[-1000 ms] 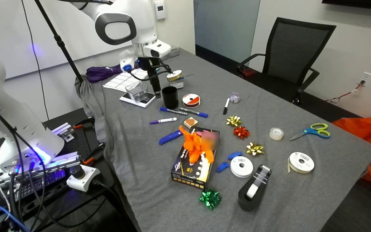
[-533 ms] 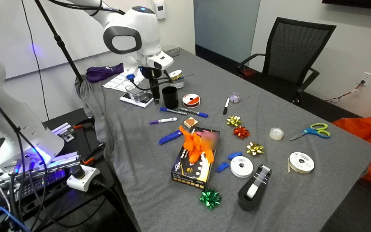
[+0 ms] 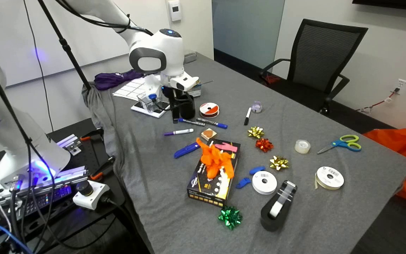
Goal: Move the black cup forward and place the purple marker first then the blue blade cutter
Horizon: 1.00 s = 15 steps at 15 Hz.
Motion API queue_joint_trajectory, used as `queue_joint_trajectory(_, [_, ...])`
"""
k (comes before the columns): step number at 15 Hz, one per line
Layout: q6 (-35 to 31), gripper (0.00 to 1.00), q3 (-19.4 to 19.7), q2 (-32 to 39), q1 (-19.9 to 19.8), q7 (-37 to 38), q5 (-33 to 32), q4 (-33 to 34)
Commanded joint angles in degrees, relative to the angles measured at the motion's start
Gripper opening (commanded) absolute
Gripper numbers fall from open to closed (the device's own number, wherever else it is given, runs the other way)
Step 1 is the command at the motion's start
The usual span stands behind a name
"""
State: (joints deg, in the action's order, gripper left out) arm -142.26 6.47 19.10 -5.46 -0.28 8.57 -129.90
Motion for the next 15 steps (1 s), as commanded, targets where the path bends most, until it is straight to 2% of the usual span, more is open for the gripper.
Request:
queue_joint_trajectory(1, [-2.1, 0.91, -0.7, 3.6, -1.2, -0.5, -0.1, 2.1])
queue_joint_trajectory(2, [-2.5, 0.76, -0.6, 4.3, -1.2, -0.4, -0.4, 2.3])
queue_joint_trajectory(4, [-3.5, 0.78, -0.5, 5.5, -1.3, -0.4, -0.7, 2.6])
queue_joint_trajectory(5, [-4.2, 0.7, -0.4, 6.0, -1.4, -0.4, -0.9, 2.5])
queue_joint_trajectory(6, [-4.7, 0.69, -0.4, 6.5, -1.4, -0.4, -1.1, 2.4])
queue_joint_trajectory(8, [-6.4, 0.53, -0.1, 7.4, -1.7, -0.9, -1.7, 1.8])
queue_joint_trajectory(11, [-8.6, 0.5, 0.2, 8.7, -2.2, -1.2, -2.6, 0.9])
queue_joint_trajectory(13, [-9.7, 0.6, 0.0, 9.4, -2.6, -1.2, -3.0, 0.6])
queue_joint_trajectory(14, [-10.0, 0.59, -0.1, 9.7, -2.8, -1.2, -3.0, 0.5])
queue_joint_trajectory(15, [-10.4, 0.64, -0.4, 9.8, -2.9, -1.3, -2.9, 0.3])
